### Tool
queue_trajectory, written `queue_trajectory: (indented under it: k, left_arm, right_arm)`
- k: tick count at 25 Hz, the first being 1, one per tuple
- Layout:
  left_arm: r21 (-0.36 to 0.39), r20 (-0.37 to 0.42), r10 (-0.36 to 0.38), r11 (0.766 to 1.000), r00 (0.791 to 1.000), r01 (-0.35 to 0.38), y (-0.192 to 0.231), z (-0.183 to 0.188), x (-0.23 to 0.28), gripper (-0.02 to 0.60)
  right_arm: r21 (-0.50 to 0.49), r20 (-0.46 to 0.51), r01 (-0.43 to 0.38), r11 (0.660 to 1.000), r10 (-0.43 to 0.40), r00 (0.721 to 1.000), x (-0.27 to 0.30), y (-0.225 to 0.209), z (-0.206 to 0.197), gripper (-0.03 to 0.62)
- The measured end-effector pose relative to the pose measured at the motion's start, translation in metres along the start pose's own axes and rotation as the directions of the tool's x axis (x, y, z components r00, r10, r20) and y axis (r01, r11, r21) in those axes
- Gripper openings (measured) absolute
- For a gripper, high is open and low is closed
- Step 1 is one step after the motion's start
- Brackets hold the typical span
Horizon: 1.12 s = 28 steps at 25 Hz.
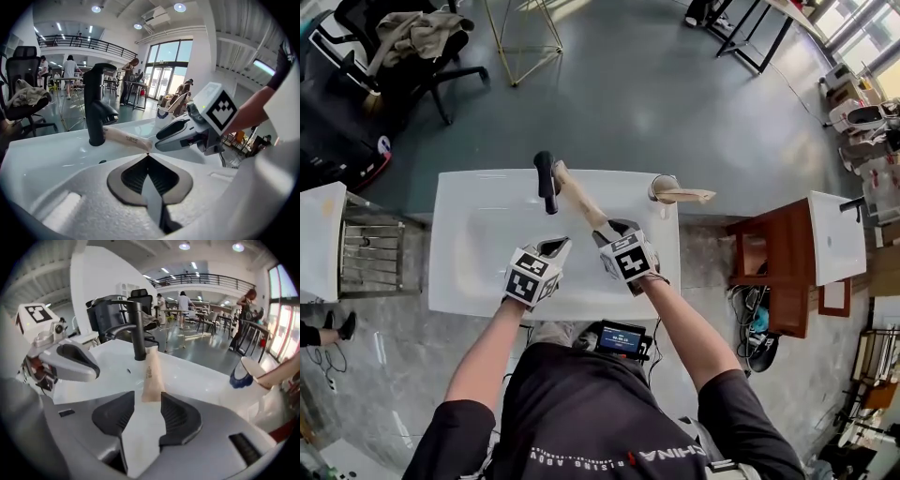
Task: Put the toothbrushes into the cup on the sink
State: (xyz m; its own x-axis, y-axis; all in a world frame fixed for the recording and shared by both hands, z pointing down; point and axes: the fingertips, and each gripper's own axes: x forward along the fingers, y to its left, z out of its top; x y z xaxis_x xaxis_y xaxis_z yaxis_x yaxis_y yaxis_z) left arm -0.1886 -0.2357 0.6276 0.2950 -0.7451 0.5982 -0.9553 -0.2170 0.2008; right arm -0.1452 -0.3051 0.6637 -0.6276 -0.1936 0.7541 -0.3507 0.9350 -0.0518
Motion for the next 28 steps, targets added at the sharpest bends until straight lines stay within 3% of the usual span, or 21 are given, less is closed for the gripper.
queue_trajectory:
  k: [3,9,16,19,22,28]
  left_arm:
    - [-0.009,-0.013,-0.008,1.0,1.0,0.008,0.005,-0.004,0.004,0.009]
    - [-0.021,-0.04,-0.024,1.0,0.999,0.023,0.014,-0.015,0.012,0.009]
    - [-0.033,-0.075,-0.04,0.999,0.996,0.038,0.022,-0.024,0.019,0.009]
    - [-0.04,-0.08,-0.042,0.998,0.996,0.039,0.026,-0.025,0.021,0.009]
    - [-0.039,-0.087,-0.044,0.998,0.995,0.041,0.026,-0.026,0.023,0.009]
    - [-0.032,-0.083,-0.043,0.999,0.996,0.041,0.022,-0.022,0.025,0.009]
  right_arm:
    - [0.186,-0.003,-0.018,0.982,0.019,1.0,0.01,-0.009,-0.003,0.208]
    - [0.413,0.021,-0.058,0.909,0.054,0.998,0.028,-0.023,-0.01,0.245]
    - [0.571,0.069,-0.146,0.808,0.131,0.989,0.043,-0.027,-0.013,0.25]
    - [0.574,0.091,-0.168,0.802,0.141,0.986,0.045,-0.026,-0.011,0.172]
    - [0.561,0.115,-0.182,0.807,0.142,0.983,0.044,-0.026,-0.006,0.145]
    - [0.512,0.125,-0.162,0.844,0.114,0.986,0.037,-0.031,-0.002,0.07]
